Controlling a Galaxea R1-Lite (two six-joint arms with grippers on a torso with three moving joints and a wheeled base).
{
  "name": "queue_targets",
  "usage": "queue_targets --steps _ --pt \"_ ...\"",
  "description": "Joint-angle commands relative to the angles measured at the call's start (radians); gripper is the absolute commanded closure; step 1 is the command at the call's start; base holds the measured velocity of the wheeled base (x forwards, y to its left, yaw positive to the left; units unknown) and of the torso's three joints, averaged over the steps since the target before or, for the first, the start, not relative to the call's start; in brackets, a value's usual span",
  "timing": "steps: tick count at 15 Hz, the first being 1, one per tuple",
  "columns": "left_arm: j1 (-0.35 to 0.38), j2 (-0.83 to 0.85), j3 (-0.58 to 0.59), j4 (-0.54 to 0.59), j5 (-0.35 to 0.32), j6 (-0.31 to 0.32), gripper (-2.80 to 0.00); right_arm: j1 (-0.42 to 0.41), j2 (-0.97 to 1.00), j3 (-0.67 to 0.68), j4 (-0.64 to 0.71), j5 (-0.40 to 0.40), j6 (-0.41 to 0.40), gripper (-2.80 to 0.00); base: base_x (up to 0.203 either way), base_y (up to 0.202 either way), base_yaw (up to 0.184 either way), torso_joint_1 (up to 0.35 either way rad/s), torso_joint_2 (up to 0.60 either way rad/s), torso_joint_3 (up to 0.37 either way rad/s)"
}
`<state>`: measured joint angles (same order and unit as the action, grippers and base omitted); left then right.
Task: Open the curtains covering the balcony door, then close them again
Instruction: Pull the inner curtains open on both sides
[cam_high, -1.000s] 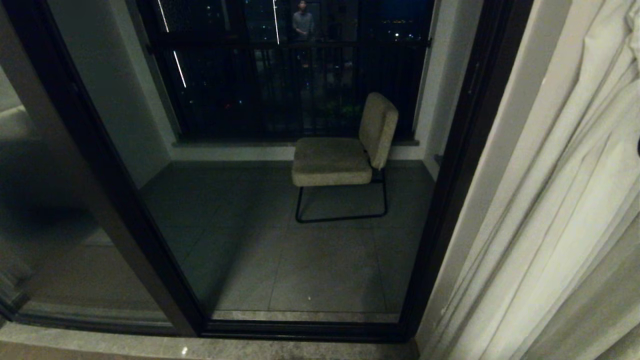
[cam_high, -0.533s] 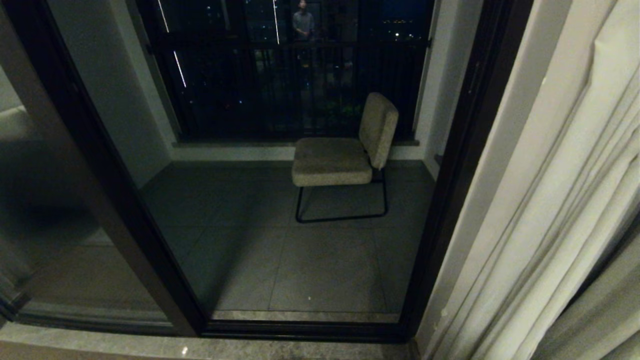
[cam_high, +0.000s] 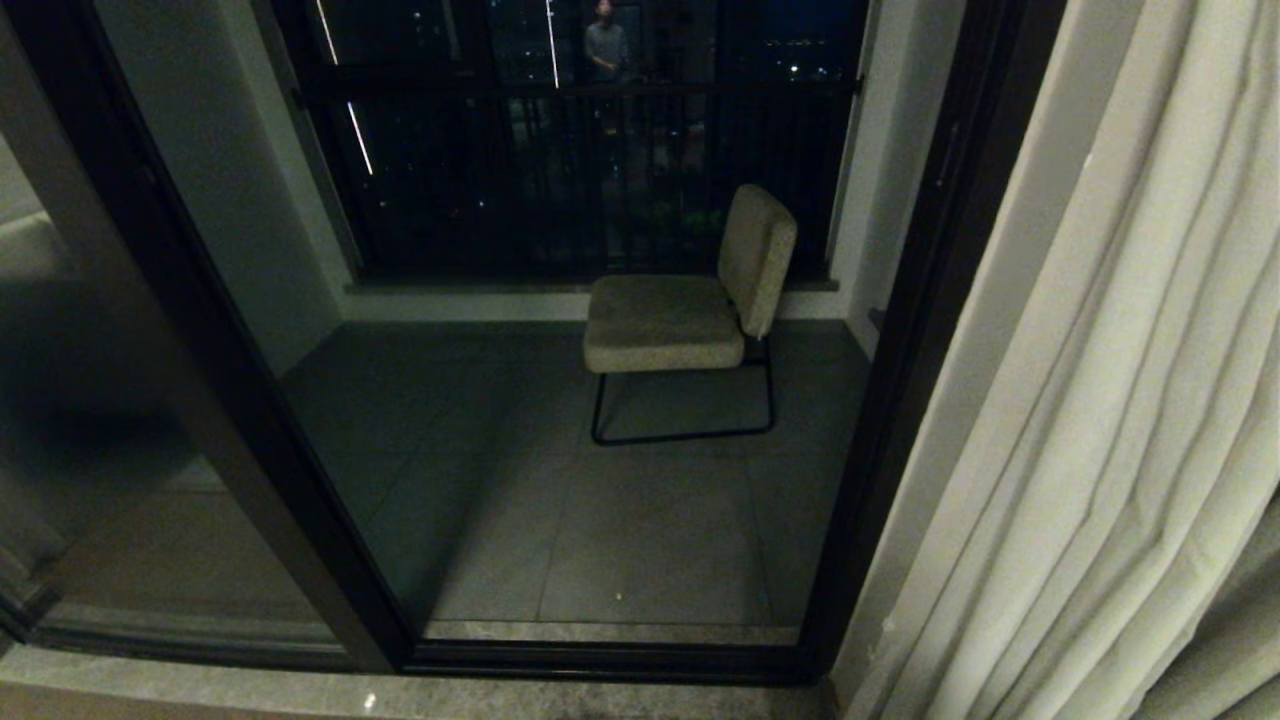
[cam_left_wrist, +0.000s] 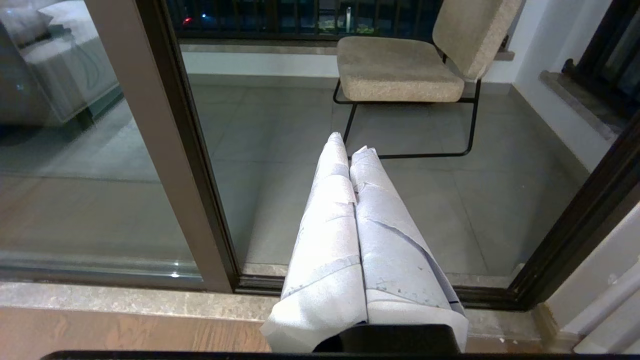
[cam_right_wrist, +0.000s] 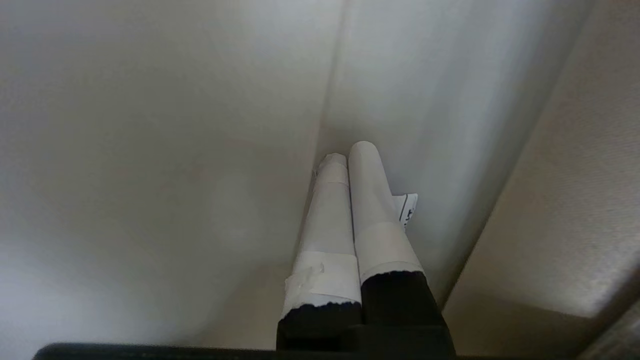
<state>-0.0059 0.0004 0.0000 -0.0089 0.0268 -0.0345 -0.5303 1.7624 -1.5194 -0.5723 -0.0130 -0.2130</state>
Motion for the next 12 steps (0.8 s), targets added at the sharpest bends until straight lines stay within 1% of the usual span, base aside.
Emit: queue_targets --steps 1,3,8,11,12 --pt "0.000 0.000 0.000 0.000 0.001 -0.001 0.00 -0.021 0.009 -0.020 -0.003 -0.001 -0.001 0.00 0.000 0.000 0.000 0.000 0.00 0.000" --pt "0.000 0.000 0.000 0.000 0.001 -0.001 0.00 -0.035 0.012 -0.025 -0.001 0.001 0.000 0.00 0.000 0.000 0.000 0.000 0.00 0.000" --pt "0.000 0.000 0.000 0.000 0.001 -0.001 0.00 -0.030 -0.022 0.000 0.013 0.009 0.000 0.00 0.000 0.000 0.000 0.000 0.00 0.000" --pt "0.000 0.000 0.000 0.000 0.001 -0.001 0.00 -0.026 -0.100 0.097 0.013 0.119 -0.001 0.00 0.000 0.000 0.000 0.000 0.00 0.000" --pt "0.000 0.000 0.000 0.000 0.001 -0.001 0.00 -0.021 -0.132 0.131 0.015 0.141 0.000 0.00 0.000 0.000 0.000 0.000 0.00 0.000"
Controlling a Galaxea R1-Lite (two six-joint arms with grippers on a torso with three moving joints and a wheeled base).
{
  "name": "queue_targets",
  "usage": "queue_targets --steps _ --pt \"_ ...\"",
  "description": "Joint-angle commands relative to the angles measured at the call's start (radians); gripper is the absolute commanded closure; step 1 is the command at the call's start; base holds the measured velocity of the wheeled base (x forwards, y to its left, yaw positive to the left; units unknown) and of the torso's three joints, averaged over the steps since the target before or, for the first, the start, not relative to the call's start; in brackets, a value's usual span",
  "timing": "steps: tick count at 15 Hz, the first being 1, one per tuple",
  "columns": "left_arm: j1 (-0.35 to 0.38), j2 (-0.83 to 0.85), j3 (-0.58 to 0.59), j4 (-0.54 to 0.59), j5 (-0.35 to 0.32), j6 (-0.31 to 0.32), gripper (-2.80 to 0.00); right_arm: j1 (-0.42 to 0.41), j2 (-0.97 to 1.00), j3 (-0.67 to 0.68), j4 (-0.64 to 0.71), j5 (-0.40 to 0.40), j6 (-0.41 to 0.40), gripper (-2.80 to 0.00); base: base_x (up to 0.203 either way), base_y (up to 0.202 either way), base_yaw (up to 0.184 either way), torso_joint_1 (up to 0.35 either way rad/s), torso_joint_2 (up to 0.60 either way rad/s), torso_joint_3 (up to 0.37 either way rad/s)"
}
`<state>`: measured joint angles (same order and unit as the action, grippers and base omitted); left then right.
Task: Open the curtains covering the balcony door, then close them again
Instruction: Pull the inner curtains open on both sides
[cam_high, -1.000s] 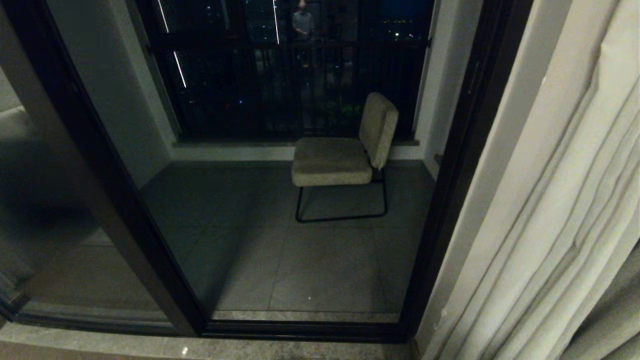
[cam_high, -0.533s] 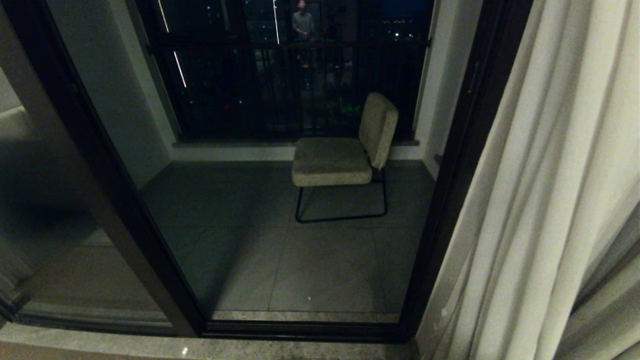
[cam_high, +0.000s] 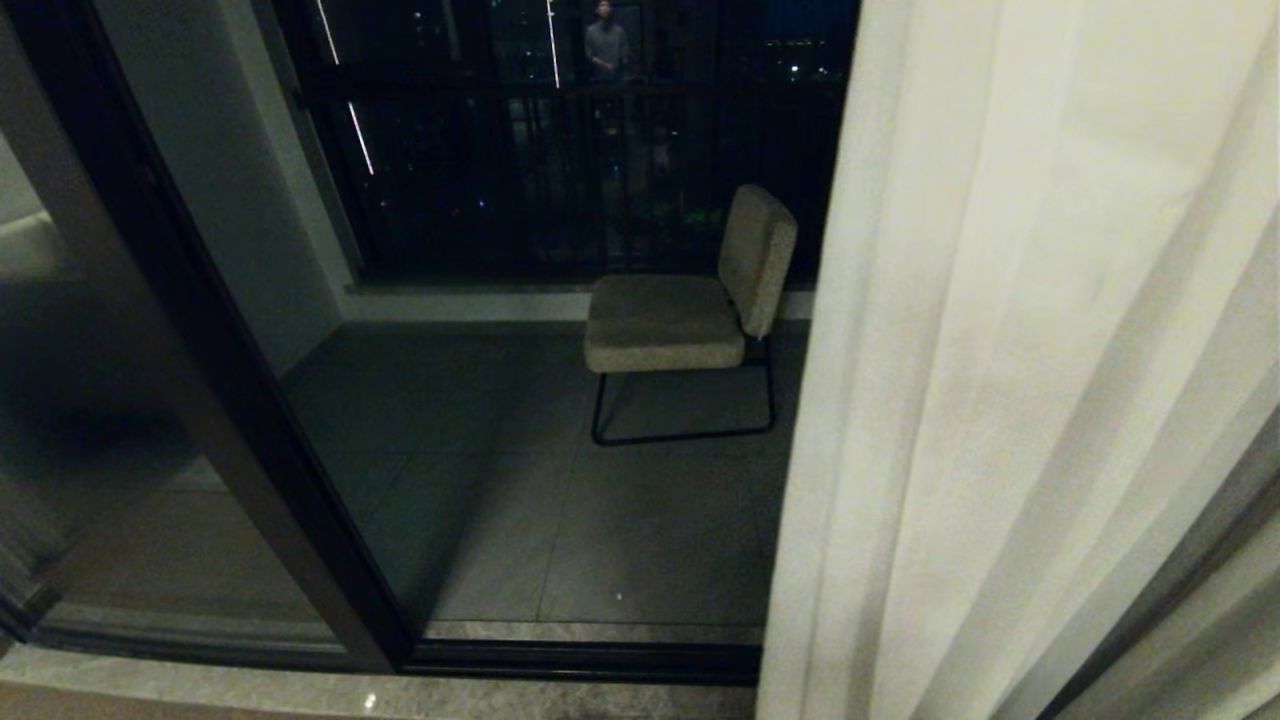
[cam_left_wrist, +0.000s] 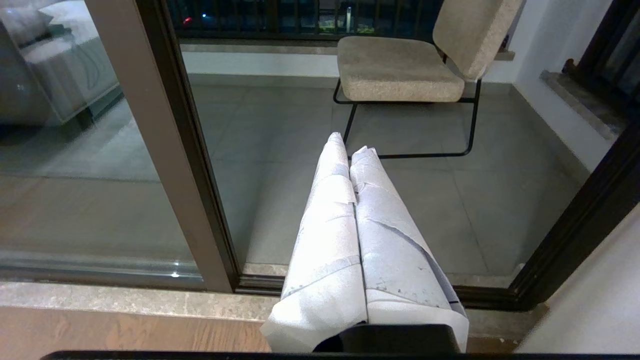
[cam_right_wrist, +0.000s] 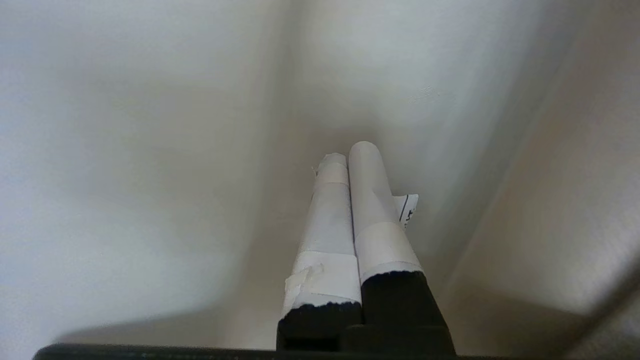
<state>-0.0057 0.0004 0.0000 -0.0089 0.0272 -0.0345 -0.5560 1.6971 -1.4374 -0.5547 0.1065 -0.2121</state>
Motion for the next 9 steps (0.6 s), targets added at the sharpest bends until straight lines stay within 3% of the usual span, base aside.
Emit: queue_targets --steps 1,5,9 --pt "0.000 0.000 0.000 0.000 0.000 -0.001 0.00 0.011 -0.104 0.087 0.000 0.047 0.002 0.00 0.000 0.000 0.000 0.000 0.00 0.000" --pt "0.000 0.000 0.000 0.000 0.000 -0.001 0.00 0.016 -0.282 0.235 0.069 0.168 0.013 0.00 0.000 0.000 0.000 0.000 0.00 0.000" --pt "0.000 0.000 0.000 0.000 0.000 -0.001 0.00 0.016 -0.455 0.374 0.165 0.226 0.014 0.00 0.000 0.000 0.000 0.000 0.00 0.000"
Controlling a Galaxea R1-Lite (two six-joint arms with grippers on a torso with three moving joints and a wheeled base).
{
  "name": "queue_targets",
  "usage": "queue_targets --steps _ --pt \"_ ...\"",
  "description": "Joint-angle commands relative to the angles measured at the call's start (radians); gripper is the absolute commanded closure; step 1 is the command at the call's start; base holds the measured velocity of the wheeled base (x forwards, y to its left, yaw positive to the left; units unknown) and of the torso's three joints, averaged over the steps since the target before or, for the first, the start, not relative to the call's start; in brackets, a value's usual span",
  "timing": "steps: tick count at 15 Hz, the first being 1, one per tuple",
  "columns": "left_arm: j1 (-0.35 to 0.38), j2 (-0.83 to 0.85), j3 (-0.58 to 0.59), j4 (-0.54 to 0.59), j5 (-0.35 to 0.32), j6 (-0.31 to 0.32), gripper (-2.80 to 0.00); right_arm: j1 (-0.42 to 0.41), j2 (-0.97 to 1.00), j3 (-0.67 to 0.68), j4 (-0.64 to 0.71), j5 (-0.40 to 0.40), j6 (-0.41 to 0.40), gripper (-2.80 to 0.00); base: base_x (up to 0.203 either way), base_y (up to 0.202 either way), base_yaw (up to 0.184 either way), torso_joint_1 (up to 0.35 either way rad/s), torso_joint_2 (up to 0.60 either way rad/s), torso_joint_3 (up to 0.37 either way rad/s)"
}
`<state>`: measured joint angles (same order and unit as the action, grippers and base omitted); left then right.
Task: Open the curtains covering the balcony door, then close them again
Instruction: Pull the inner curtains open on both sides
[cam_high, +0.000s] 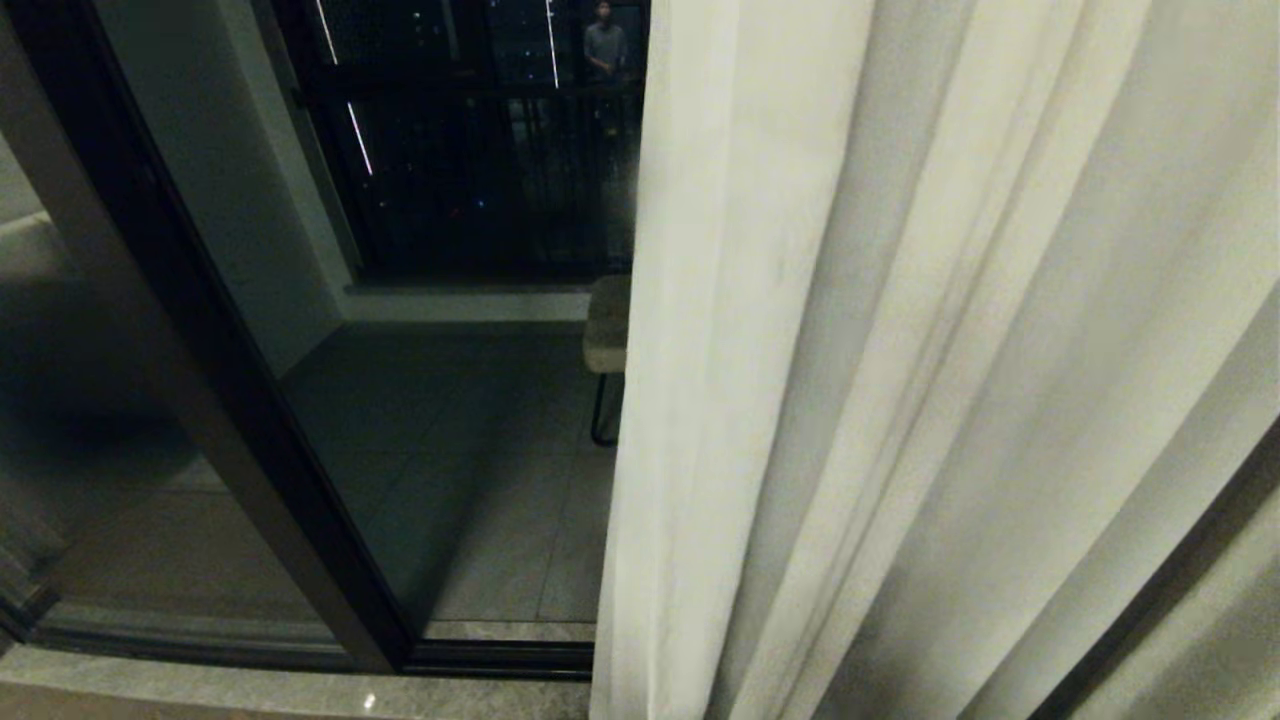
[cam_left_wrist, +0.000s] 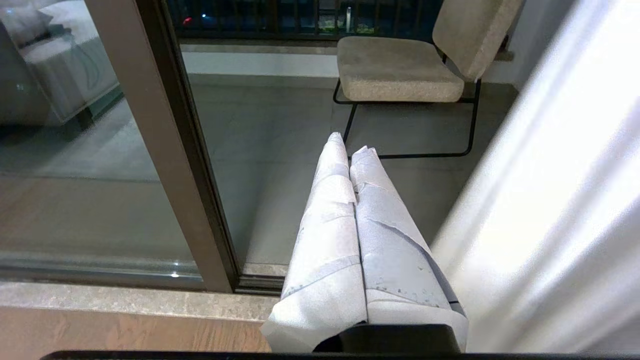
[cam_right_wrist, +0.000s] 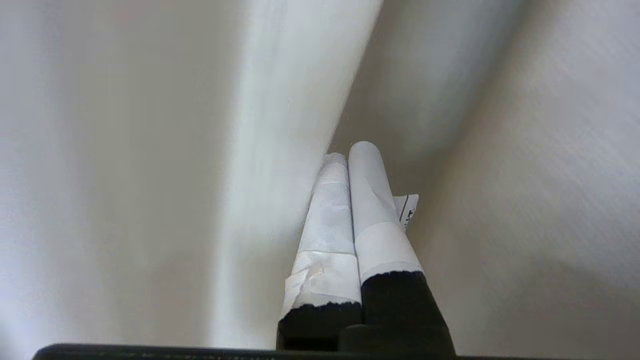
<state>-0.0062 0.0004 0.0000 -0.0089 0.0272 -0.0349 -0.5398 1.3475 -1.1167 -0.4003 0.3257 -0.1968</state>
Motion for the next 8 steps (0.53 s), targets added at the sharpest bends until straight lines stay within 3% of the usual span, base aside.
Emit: queue_targets --steps 1,4,8 --pt "0.000 0.000 0.000 0.000 0.000 0.000 0.00 0.000 -0.142 0.078 0.024 0.012 -0.001 0.00 0.000 0.000 0.000 0.000 0.00 0.000" --pt "0.000 0.000 0.000 0.000 0.000 0.000 0.00 0.056 -0.254 0.148 0.093 0.020 -0.001 0.00 0.000 0.000 0.000 0.000 0.00 0.000" --pt "0.000 0.000 0.000 0.000 0.000 0.000 0.00 0.213 -0.382 0.224 0.181 0.015 -0.001 0.00 0.000 0.000 0.000 0.000 0.00 0.000"
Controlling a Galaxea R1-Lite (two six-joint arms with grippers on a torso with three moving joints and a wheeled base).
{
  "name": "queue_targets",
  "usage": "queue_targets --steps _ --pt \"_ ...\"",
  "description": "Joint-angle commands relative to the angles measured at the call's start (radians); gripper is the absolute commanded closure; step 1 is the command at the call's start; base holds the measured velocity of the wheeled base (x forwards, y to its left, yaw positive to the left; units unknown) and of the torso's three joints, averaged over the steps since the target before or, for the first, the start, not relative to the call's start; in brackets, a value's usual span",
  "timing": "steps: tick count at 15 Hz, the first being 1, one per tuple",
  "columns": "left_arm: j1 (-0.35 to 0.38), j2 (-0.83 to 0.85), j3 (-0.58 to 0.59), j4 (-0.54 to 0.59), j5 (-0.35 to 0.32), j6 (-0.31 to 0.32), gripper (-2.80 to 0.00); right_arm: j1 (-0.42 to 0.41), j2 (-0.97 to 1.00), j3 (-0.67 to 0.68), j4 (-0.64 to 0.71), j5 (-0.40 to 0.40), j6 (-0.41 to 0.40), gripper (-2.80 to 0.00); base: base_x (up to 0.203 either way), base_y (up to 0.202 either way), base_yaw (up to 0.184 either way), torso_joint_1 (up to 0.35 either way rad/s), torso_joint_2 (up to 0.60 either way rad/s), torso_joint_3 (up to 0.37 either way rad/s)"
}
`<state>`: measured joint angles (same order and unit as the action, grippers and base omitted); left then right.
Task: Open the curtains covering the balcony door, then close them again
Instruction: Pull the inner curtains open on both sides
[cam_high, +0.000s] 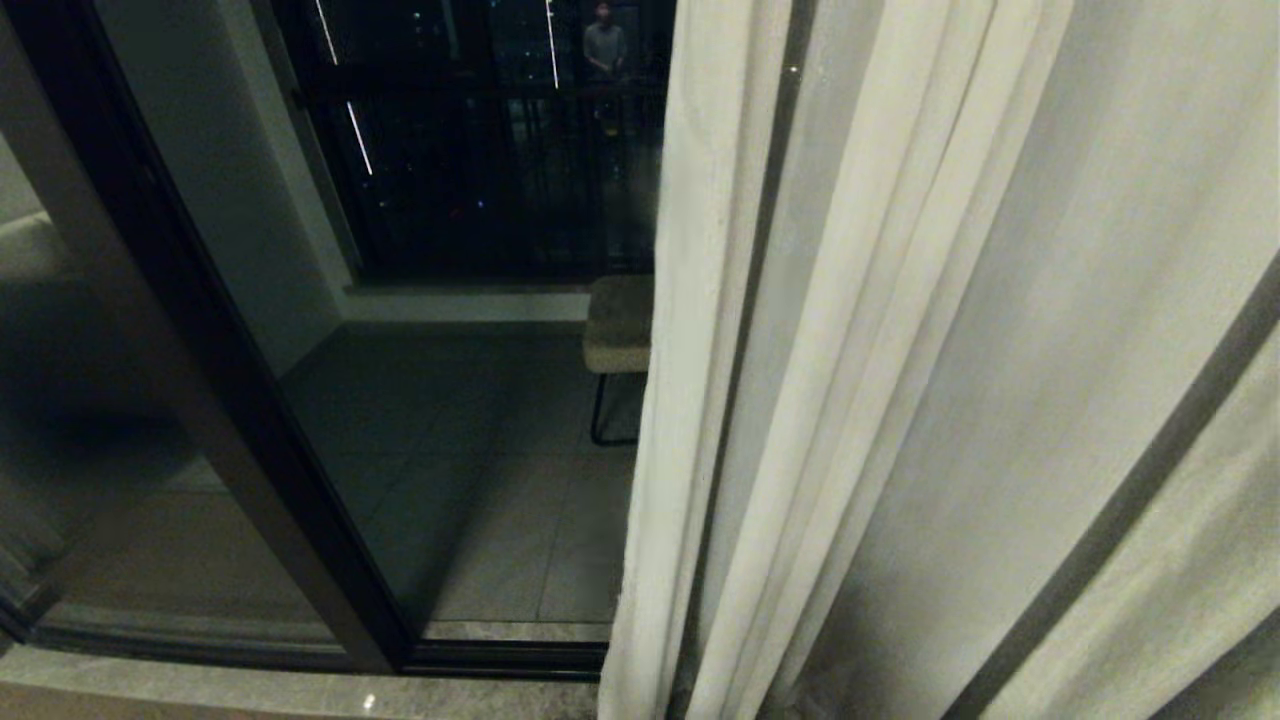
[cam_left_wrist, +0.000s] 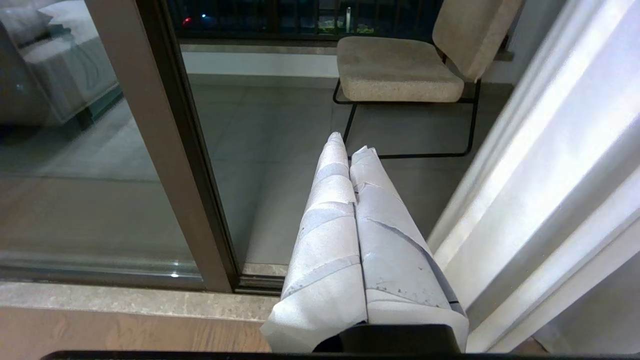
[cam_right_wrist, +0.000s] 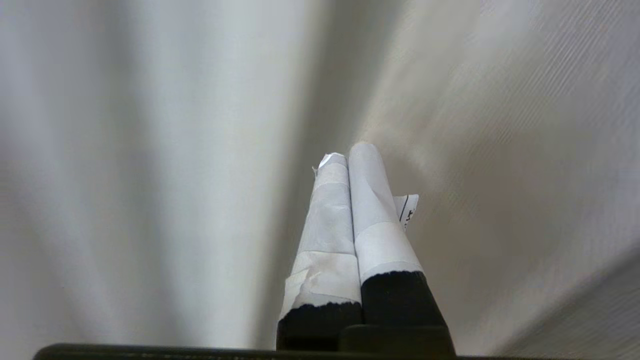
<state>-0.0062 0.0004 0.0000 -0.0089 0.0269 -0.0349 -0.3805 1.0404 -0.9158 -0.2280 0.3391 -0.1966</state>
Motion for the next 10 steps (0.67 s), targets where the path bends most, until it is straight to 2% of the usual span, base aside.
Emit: queue_targets --steps 1,5,10 --pt "0.000 0.000 0.000 0.000 0.001 0.000 0.00 0.085 -0.084 0.027 0.015 0.001 0.001 0.00 0.000 0.000 0.000 0.000 0.00 0.000" --pt "0.000 0.000 0.000 0.000 0.001 0.000 0.00 0.203 -0.073 -0.010 -0.004 0.001 0.049 0.00 0.000 0.000 0.000 0.000 0.00 0.000" --pt "0.000 0.000 0.000 0.000 0.001 0.000 0.00 0.394 -0.012 -0.119 -0.004 0.000 0.143 0.00 0.000 0.000 0.000 0.000 0.00 0.000"
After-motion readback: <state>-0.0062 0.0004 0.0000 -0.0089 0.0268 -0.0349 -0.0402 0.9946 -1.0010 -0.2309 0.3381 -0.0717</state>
